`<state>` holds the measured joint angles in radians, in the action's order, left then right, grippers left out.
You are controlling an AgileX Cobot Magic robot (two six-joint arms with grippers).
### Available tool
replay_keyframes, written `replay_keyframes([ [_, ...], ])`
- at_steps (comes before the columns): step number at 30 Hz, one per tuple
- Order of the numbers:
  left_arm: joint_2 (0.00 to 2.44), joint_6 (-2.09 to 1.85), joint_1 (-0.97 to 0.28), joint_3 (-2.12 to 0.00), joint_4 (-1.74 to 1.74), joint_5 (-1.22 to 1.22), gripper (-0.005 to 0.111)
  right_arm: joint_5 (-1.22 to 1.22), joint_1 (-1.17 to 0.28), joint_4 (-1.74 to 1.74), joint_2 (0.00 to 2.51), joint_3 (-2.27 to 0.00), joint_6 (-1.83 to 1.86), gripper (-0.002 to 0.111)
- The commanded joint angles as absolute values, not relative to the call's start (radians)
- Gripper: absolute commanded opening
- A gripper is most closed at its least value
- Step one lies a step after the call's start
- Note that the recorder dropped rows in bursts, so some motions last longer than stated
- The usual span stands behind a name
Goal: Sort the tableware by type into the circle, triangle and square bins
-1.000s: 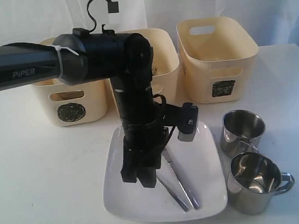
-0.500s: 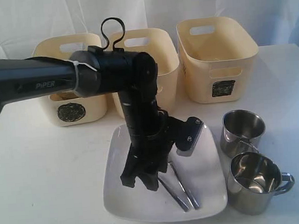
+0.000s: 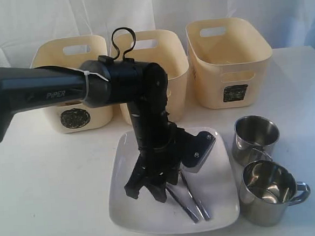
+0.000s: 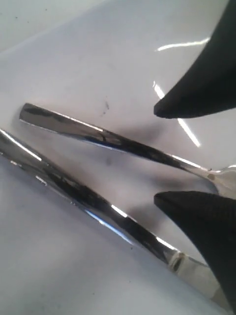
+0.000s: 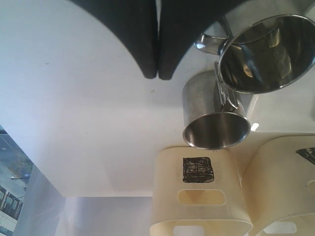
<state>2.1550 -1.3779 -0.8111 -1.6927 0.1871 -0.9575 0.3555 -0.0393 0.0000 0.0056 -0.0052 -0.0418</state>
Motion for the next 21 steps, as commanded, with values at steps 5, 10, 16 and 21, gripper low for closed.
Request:
replay_keyframes([
  [5,2.177,-1.392,-0.84,-1.686,0.193,-0.953,0.051,0.342,-0.04,0.0,0.0,0.0,-0.038,0.0],
  [10,2.21,-1.392,-0.866,-1.686,0.185,-0.961,0.045,0.342,-0.04,0.0,0.0,0.0,-0.038,0.0],
  [16,2.222,-1.383,-0.874,-1.686,0.141,-0.999,0.0,0.342,-0.04,0.0,0.0,0.0,-0.038,0.0],
  [21,2.222,-1.324,-0.874,-1.688,0.046,-1.028,0.0,0.342,-0.04,0.0,0.0,0.0,-0.038,0.0],
])
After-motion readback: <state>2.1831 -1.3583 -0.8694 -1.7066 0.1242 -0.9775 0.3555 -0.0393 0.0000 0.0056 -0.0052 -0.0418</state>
